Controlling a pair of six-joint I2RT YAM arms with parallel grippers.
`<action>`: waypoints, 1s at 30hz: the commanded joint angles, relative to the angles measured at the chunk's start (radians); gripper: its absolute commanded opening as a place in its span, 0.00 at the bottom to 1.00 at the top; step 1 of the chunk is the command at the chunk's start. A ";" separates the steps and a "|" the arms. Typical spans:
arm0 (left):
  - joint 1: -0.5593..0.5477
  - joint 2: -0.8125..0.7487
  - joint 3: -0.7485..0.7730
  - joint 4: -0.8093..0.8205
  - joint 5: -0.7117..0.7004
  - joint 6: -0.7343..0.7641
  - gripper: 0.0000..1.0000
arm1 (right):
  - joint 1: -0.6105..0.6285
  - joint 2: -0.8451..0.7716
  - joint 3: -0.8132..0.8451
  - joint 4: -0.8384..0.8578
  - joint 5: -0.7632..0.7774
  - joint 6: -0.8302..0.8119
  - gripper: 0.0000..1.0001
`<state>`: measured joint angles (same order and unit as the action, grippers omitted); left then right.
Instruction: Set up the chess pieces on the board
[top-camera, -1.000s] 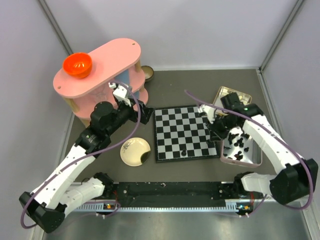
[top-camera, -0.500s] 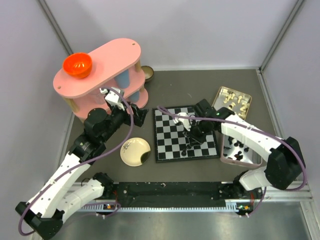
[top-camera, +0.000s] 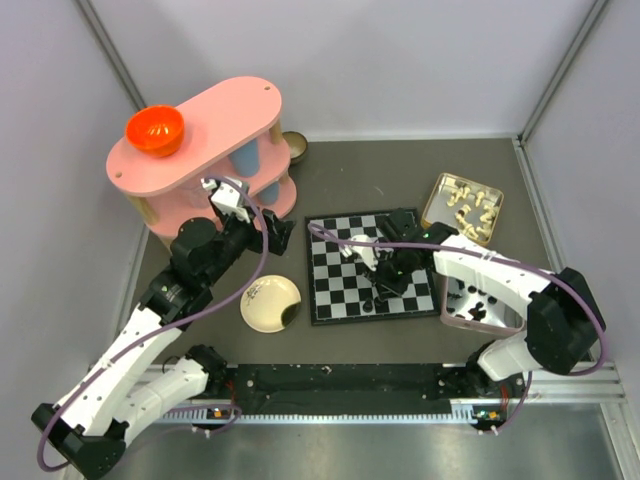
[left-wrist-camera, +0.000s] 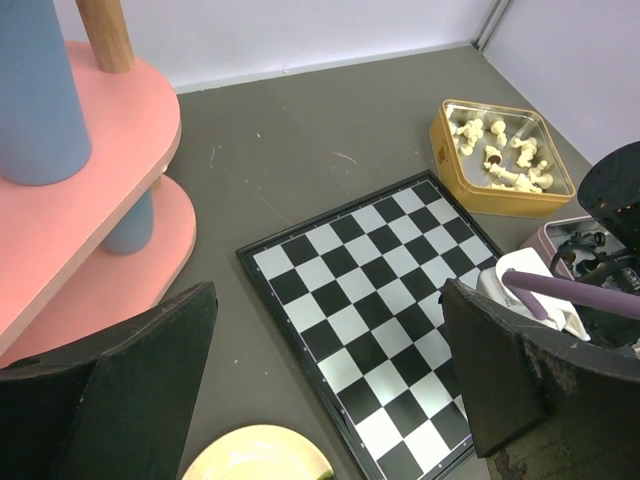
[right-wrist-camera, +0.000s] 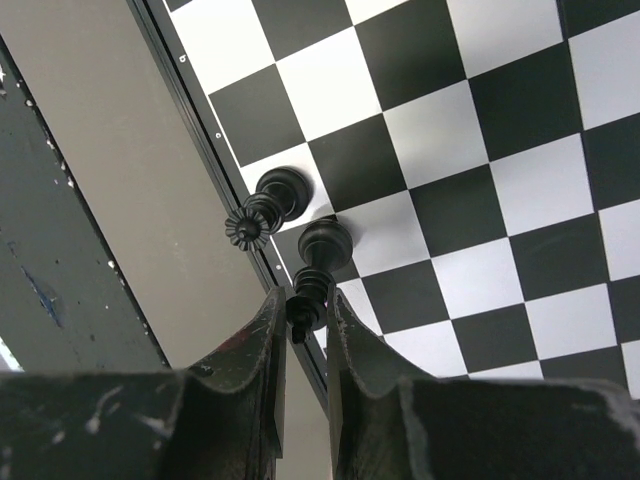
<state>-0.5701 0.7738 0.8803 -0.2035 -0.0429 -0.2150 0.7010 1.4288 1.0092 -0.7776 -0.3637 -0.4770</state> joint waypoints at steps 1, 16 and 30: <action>0.001 -0.013 -0.007 0.029 -0.008 -0.006 0.99 | 0.018 -0.027 -0.011 0.011 0.012 0.012 0.10; 0.001 -0.031 -0.027 0.027 -0.011 -0.015 0.99 | 0.040 -0.022 -0.006 -0.014 0.023 0.003 0.11; 0.001 -0.034 -0.033 0.033 -0.005 -0.021 0.99 | 0.041 -0.019 -0.011 -0.029 0.020 0.005 0.12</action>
<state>-0.5701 0.7547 0.8532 -0.2039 -0.0433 -0.2306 0.7265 1.4284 0.9947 -0.8082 -0.3344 -0.4747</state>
